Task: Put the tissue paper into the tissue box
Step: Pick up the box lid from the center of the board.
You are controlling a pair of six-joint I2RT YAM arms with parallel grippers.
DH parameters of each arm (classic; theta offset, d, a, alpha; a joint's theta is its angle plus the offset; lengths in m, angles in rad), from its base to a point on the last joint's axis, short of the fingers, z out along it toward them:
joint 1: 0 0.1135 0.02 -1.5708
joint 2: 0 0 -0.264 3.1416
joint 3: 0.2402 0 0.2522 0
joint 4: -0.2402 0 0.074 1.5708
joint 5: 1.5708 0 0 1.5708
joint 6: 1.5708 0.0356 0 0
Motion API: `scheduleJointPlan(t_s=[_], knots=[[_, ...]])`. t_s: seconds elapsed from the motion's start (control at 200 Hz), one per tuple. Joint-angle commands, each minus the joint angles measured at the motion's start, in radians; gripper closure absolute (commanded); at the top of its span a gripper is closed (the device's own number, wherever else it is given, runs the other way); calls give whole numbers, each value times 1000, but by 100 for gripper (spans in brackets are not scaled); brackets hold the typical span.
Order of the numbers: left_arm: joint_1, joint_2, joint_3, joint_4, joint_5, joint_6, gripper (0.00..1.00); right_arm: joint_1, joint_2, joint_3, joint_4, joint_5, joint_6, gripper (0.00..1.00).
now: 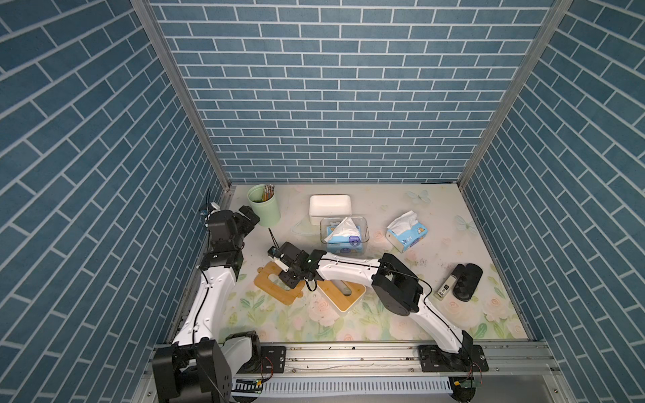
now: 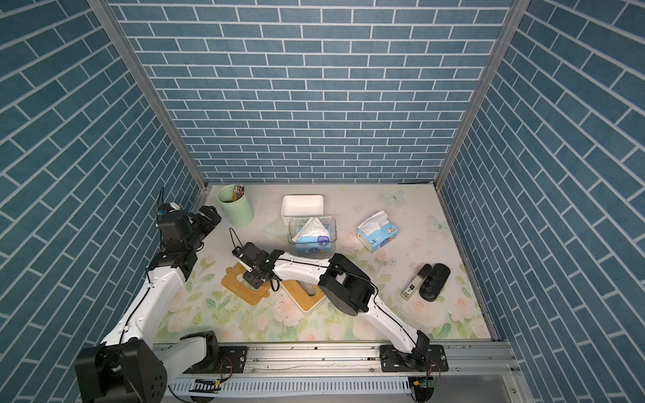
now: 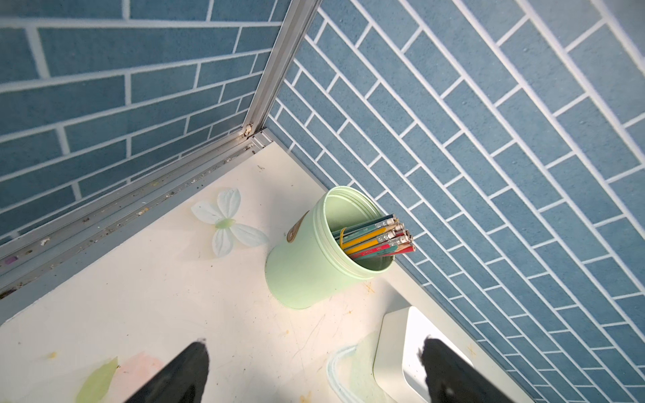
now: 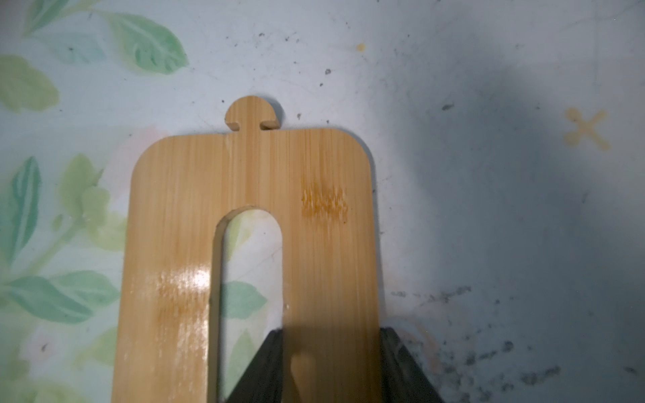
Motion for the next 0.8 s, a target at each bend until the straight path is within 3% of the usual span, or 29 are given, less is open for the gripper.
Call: scheduleJointPlan(t_s=[0.0, 0.275, 0.62, 0.795], knots=[[7, 1, 25, 18, 26, -3, 0, -9, -66, -38, 36, -48, 43, 66], [7, 33, 37, 33, 111, -11, 0, -29, -166, -132, 111, -73, 75, 68], [8, 53, 70, 38, 228, -4, 0, -90, -329, -290, 281, -221, 164, 70], [-10, 56, 108, 22, 310, 26, 0, -120, -412, -357, 284, -211, 161, 72]])
